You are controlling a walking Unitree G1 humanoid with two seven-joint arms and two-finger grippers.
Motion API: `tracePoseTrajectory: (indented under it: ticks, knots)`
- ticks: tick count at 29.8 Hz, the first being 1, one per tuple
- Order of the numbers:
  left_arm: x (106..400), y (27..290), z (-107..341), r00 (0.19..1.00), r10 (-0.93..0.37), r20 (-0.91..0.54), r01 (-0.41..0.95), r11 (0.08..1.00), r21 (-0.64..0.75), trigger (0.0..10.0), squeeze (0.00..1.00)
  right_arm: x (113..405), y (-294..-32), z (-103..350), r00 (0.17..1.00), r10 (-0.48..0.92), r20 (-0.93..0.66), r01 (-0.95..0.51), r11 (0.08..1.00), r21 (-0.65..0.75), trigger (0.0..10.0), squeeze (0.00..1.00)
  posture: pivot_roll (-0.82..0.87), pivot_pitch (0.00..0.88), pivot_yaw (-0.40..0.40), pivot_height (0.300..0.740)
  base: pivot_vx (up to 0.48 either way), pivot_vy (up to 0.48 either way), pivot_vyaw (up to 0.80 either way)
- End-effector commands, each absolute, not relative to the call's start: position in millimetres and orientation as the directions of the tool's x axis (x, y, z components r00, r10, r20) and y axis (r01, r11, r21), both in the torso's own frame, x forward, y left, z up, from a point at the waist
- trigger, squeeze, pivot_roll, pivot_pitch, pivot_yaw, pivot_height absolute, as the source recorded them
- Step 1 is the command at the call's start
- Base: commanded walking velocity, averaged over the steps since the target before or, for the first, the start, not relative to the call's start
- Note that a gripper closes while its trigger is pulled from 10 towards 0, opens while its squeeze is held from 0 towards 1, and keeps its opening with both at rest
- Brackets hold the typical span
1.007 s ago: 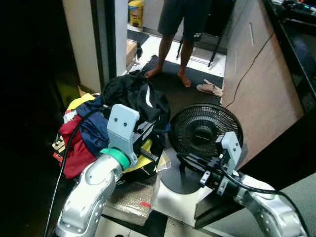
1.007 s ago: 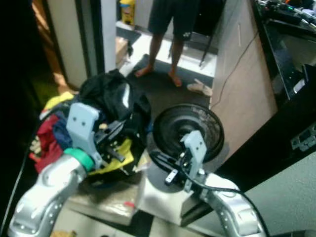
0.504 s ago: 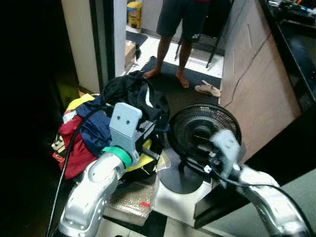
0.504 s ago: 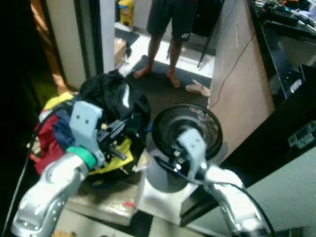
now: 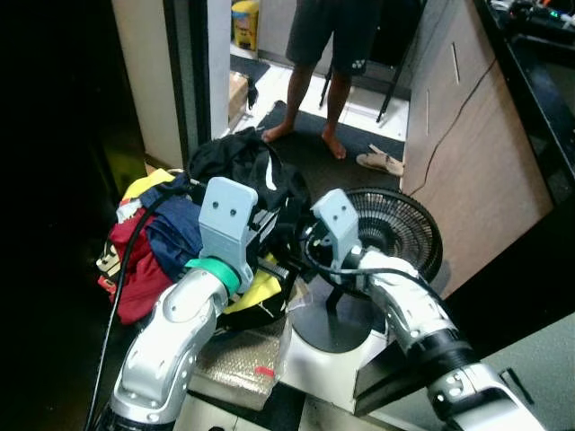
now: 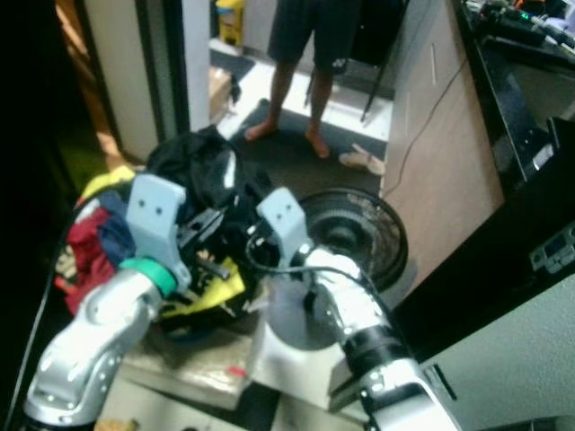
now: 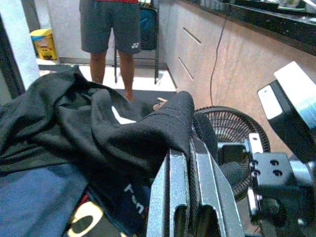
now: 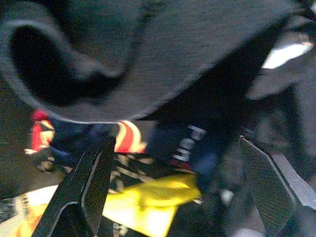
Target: Clothes washing
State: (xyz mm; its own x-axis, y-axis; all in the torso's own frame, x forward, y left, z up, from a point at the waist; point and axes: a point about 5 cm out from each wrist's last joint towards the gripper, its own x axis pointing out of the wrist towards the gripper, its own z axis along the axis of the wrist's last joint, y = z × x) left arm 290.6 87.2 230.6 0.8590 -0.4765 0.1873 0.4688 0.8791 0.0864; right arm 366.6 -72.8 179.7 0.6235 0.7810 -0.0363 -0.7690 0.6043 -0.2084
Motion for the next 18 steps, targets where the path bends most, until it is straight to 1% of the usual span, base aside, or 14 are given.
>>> tracePoseTrajectory:
  ticks: [1,2,3,4,6,7,8,10,11,12,14,15,17,18]
  knots:
    - [291.2,84.0,228.4,0.862,-0.477,0.173,0.470,0.879,0.083,10.0,0.00,364.3,-56.0,180.7,0.521,0.853,-0.033,-0.845,0.509,-0.165,10.0,0.00,0.12,0.142,-0.085,0.740,0.000,0.000,0.00]
    - [291.5,84.1,229.1,0.863,-0.474,0.175,0.467,0.881,0.081,10.0,0.00,360.6,-48.1,183.2,0.454,0.890,-0.035,-0.882,0.444,-0.156,10.0,0.00,0.12,0.143,-0.092,0.740,0.000,0.000,0.00]
    - [291.5,84.1,229.1,0.863,-0.474,0.175,0.467,0.881,0.081,10.0,0.00,360.6,-48.1,183.2,0.454,0.890,-0.035,-0.882,0.444,-0.156,10.0,0.00,0.12,0.143,-0.092,0.740,0.000,0.000,0.00]
    - [291.8,84.1,229.6,0.864,-0.471,0.177,0.465,0.882,0.080,10.0,0.00,358.0,-43.6,184.7,0.410,0.911,-0.038,-0.904,0.401,-0.152,10.0,0.00,0.12,0.143,-0.094,0.740,0.000,0.000,0.00]
    - [291.8,84.1,229.6,0.864,-0.471,0.177,0.465,0.882,0.080,10.0,0.00,358.0,-43.6,184.7,0.410,0.911,-0.038,-0.904,0.401,-0.152,10.0,0.00,0.12,0.143,-0.094,0.740,0.000,0.000,0.00]
    - [292.1,84.1,230.3,0.865,-0.469,0.180,0.462,0.883,0.079,10.0,0.00,354.0,-38.5,186.5,0.338,0.940,-0.041,-0.934,0.329,-0.141,10.0,0.00,0.12,0.142,-0.098,0.740,0.000,0.000,0.00]
    - [292.1,84.1,230.3,0.865,-0.469,0.180,0.462,0.883,0.079,10.0,0.00,354.0,-38.5,186.5,0.338,0.940,-0.041,-0.934,0.329,-0.141,10.0,0.00,0.12,0.142,-0.098,0.740,0.000,0.000,0.00]
    - [293.3,85.7,231.5,0.864,-0.468,0.184,0.460,0.884,0.087,10.0,0.00,347.8,-35.9,192.0,0.225,0.974,-0.033,-0.967,0.219,-0.127,10.0,0.00,0.12,0.136,-0.104,0.740,0.000,0.000,0.00]
    - [293.3,85.7,231.5,0.864,-0.468,0.184,0.460,0.884,0.087,10.0,0.00,347.8,-35.9,192.0,0.225,0.974,-0.033,-0.967,0.219,-0.127,10.0,0.00,0.12,0.136,-0.104,0.740,0.000,0.000,0.00]
    - [294.0,86.9,232.0,0.863,-0.470,0.185,0.460,0.883,0.093,10.0,0.00,345.9,-36.5,195.3,0.198,0.980,-0.023,-0.973,0.194,-0.129,10.0,0.00,0.12,0.136,-0.104,0.740,0.000,0.000,0.00]
    - [296.9,86.2,231.7,0.856,-0.482,0.184,0.464,0.876,0.133,10.0,0.00,345.9,-40.8,197.5,0.205,0.979,-0.014,-0.970,0.201,-0.137,10.0,0.00,0.12,0.129,-0.101,0.740,0.000,0.000,0.00]
    - [302.2,83.7,232.5,0.849,-0.493,0.187,0.468,0.868,0.164,10.0,0.00,347.5,-46.0,197.6,0.232,0.973,-0.007,-0.963,0.228,-0.144,10.0,0.00,0.11,0.124,-0.094,0.740,0.000,0.000,0.00]
    - [302.2,83.7,232.5,0.849,-0.493,0.187,0.468,0.868,0.164,10.0,0.00,347.5,-46.0,197.6,0.232,0.973,-0.007,-0.963,0.228,-0.144,10.0,0.00,0.11,0.124,-0.094,0.740,0.000,0.000,0.00]
    - [305.7,81.6,233.0,0.845,-0.501,0.189,0.470,0.863,0.184,10.0,0.00,348.9,-49.4,196.8,0.252,0.968,-0.005,-0.957,0.248,-0.147,10.0,0.00,0.11,0.124,-0.094,0.740,0.000,0.000,0.00]
